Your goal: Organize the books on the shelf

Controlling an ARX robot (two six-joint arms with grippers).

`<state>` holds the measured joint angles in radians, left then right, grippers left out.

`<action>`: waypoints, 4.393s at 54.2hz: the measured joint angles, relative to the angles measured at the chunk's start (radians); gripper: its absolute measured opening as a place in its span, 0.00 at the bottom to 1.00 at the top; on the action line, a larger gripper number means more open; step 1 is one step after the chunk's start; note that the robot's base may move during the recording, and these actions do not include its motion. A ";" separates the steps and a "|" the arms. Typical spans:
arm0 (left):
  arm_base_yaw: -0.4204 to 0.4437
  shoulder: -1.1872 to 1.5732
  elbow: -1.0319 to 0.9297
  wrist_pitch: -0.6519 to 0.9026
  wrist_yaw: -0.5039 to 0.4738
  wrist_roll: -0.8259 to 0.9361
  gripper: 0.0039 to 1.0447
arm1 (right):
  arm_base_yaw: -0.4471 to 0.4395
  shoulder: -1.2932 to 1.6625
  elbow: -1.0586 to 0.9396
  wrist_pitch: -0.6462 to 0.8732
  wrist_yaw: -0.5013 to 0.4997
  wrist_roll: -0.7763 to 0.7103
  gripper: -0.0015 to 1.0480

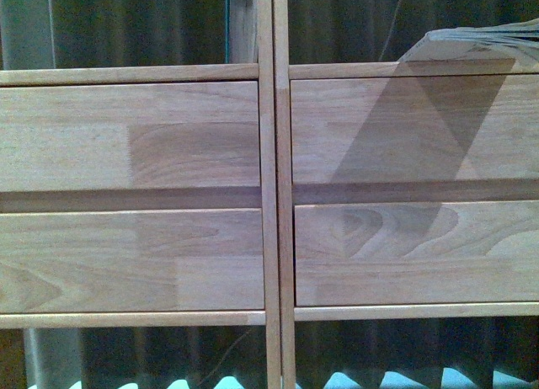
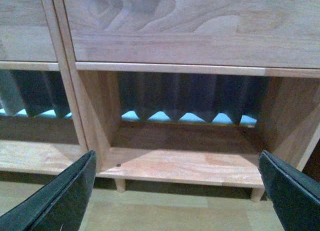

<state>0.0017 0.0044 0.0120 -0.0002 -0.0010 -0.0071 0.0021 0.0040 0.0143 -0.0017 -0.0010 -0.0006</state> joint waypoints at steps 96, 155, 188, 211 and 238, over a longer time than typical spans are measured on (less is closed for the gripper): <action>0.000 0.000 0.000 0.000 0.001 0.003 0.93 | 0.085 1.284 0.561 0.722 -0.202 1.086 0.93; 0.000 0.000 0.000 0.000 0.001 0.003 0.93 | -0.033 1.587 0.870 0.687 0.044 1.479 0.58; 0.000 0.000 0.000 0.000 0.001 0.003 0.93 | -0.039 1.516 0.816 0.715 -0.008 1.483 0.07; 0.427 0.602 0.167 0.393 0.979 -0.039 0.93 | -0.118 1.396 0.765 0.769 -0.138 1.517 0.07; 0.282 1.293 0.774 0.716 0.901 -0.584 0.93 | -0.156 1.157 0.665 1.112 -0.414 1.566 0.07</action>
<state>0.2836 1.2976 0.7864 0.7162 0.8997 -0.5907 -0.1535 1.1610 0.6792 1.1107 -0.4152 1.5650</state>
